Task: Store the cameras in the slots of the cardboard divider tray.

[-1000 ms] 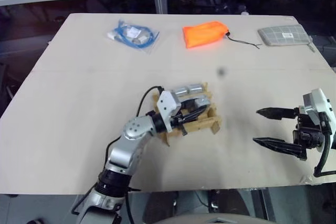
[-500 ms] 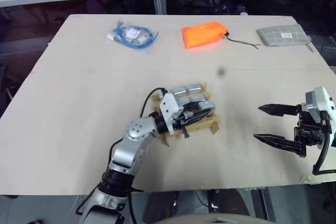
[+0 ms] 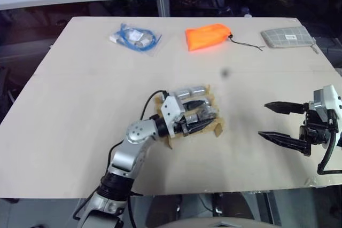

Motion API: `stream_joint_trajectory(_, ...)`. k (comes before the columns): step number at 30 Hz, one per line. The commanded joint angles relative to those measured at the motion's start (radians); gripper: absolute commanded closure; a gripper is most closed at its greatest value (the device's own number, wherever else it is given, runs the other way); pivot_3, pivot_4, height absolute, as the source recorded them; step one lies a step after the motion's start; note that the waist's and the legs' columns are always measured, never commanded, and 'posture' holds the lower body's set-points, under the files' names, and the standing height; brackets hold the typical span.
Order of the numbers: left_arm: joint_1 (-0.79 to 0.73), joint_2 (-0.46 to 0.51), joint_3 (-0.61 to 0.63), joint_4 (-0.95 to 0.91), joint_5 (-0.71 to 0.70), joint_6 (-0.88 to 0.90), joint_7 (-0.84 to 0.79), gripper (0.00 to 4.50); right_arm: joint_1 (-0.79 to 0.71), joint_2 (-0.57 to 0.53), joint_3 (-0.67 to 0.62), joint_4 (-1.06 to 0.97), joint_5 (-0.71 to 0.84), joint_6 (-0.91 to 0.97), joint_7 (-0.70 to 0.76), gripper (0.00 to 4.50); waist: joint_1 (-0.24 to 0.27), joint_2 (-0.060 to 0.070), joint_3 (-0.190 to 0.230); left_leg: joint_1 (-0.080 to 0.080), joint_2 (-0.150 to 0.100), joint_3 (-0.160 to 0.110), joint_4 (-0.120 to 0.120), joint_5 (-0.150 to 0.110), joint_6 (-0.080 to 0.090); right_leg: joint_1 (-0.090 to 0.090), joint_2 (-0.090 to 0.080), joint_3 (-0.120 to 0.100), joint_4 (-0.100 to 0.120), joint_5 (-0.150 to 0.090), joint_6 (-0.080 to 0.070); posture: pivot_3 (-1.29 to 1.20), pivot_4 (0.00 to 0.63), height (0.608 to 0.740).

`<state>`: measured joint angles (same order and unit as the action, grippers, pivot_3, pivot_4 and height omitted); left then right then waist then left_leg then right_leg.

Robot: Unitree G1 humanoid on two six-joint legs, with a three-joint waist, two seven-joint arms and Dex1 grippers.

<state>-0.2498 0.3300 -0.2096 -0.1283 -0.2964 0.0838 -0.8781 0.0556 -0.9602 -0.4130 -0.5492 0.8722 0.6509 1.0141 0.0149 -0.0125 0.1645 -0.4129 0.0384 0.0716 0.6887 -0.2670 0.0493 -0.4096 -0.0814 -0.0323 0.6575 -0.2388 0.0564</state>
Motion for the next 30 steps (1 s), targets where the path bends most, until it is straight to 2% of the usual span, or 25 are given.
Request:
stream_joint_trajectory(1,0.018,0.016,-0.011,0.027,0.011,0.015,-0.011,0.03,-0.015,0.004,-0.031,-0.01,0.003,-0.019,-0.005,0.0,0.0,0.0,0.0,0.0,0.0,0.0,0.0,0.0,0.0,0.0,0.0,0.0,0.0,0.0,0.0,0.0,0.15,0.74)
stream_joint_trajectory(9,0.015,0.028,-0.006,0.017,0.007,0.022,-0.019,0.03,-0.018,0.016,-0.025,-0.011,-0.004,-0.025,-0.011,0.0,0.0,0.0,-0.001,0.0,0.0,0.0,0.0,0.0,0.0,0.0,0.0,0.0,0.0,0.0,0.0,0.0,0.15,0.74)
stream_joint_trajectory(13,-0.009,0.057,-0.001,-0.016,-0.011,0.092,-0.032,0.03,-0.015,0.021,-0.026,-0.013,-0.008,-0.026,-0.016,0.0,0.0,0.0,-0.001,0.0,0.0,0.0,0.0,0.0,0.0,0.0,0.0,0.0,0.0,0.0,0.0,0.0,0.15,0.74)
stream_joint_trajectory(21,-0.109,0.183,-0.025,-0.156,-0.017,0.407,-0.02,0.03,-0.005,0.034,-0.021,-0.018,-0.017,-0.033,-0.026,0.0,-0.001,0.0,-0.001,0.0,0.0,0.0,0.0,0.0,0.0,0.0,0.001,0.0,0.0,0.0,0.0,0.0,0.15,0.74)
stream_joint_trajectory(25,-0.154,0.191,-0.032,-0.211,-0.033,0.515,0.005,0.03,-0.006,0.041,-0.02,-0.018,-0.022,-0.036,-0.029,0.0,0.0,0.0,0.0,-0.001,0.0,0.0,0.0,0.0,0.0,0.0,0.001,0.0,-0.001,0.0,0.0,0.0,0.15,0.74)
stream_joint_trajectory(30,-0.168,0.182,-0.036,-0.219,-0.033,0.546,0.014,0.03,-0.005,0.046,-0.019,-0.02,-0.025,-0.038,-0.034,0.0,0.0,0.0,0.0,-0.001,0.0,0.0,0.0,0.0,0.0,0.0,0.001,0.0,-0.001,0.0,0.0,0.0,0.15,0.74)
